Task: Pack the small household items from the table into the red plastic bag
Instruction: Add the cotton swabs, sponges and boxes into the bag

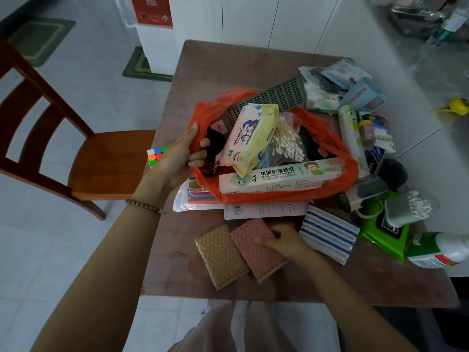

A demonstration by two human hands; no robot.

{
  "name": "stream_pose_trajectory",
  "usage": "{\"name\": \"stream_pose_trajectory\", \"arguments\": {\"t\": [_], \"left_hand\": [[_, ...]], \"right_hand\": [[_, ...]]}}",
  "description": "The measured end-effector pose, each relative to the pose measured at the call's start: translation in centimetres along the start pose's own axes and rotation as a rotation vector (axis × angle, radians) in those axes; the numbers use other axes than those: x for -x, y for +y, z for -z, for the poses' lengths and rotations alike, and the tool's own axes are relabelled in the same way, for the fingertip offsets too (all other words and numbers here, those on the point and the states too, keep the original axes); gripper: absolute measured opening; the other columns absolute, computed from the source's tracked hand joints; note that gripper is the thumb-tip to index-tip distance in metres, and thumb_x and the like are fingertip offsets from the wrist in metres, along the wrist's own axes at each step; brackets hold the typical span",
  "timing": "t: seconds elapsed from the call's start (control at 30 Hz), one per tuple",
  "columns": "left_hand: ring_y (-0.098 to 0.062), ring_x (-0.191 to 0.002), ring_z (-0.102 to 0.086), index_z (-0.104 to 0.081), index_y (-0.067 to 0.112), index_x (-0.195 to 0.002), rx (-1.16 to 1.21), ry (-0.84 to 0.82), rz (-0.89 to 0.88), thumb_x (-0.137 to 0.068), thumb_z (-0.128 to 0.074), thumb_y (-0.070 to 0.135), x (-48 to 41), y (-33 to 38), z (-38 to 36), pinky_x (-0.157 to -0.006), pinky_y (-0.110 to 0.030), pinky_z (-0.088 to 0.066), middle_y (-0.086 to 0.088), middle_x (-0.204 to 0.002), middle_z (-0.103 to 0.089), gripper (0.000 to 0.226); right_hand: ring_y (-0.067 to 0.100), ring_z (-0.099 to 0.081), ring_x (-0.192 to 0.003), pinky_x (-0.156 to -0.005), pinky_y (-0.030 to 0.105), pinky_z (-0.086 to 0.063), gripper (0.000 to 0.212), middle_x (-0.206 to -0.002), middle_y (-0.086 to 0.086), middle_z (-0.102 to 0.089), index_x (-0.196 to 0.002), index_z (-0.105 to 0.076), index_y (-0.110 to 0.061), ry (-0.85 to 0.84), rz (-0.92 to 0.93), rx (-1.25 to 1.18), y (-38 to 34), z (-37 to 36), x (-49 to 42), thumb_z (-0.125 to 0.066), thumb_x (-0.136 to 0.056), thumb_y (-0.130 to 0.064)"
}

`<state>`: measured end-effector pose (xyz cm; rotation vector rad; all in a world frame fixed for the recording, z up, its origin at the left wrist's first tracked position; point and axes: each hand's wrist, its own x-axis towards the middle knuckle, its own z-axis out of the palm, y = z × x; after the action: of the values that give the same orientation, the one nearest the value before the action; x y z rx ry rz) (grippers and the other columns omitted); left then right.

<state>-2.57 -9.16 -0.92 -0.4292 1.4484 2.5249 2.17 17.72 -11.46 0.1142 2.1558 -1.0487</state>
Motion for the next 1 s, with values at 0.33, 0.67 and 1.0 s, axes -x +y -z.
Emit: {"name": "stream_pose_trajectory", "arguments": {"t": [0.33,0.67,1.0], "left_hand": [[-0.002,-0.036,-0.027,-0.049,0.022,-0.109,-0.004,0.023,0.010,-0.101,-0.031,0.038,0.4,-0.7,0.3,-0.040,-0.010,-0.019,0.011,-0.056,-0.050,0.025],[-0.003,-0.037,-0.026,-0.050,0.020,-0.100,0.011,0.049,0.003,-0.100,-0.034,0.037,0.1,-1.8,-0.5,-0.036,-0.010,-0.022,0.010,-0.058,-0.049,0.024],[-0.002,-0.036,-0.026,-0.055,0.020,-0.104,-0.008,0.085,-0.052,-0.103,-0.030,0.031,-0.4,-3.3,-2.8,-0.034,-0.010,-0.023,0.010,-0.054,-0.048,0.028]], "right_hand": [[0.013,-0.060,-0.092,-0.069,0.019,-0.048,0.045,-0.104,-0.002,-0.065,-0.111,-0.063,-0.013,0.039,-0.096,-0.238,-2.1,-7.4,1.4,-0.076,-0.074,-0.034],[0.011,-0.055,-0.101,-0.081,0.021,-0.047,0.058,-0.116,-0.001,-0.057,-0.120,-0.049,-0.016,-0.096,-0.049,-0.240,-2.5,-4.9,2.2,-0.079,-0.073,-0.029],[0.004,-0.057,-0.098,-0.076,0.014,-0.043,0.039,-0.108,-0.011,-0.058,-0.110,-0.058,-0.024,-0.099,0.096,0.344,0.7,14.2,2.6,-0.076,-0.076,-0.030]]}}
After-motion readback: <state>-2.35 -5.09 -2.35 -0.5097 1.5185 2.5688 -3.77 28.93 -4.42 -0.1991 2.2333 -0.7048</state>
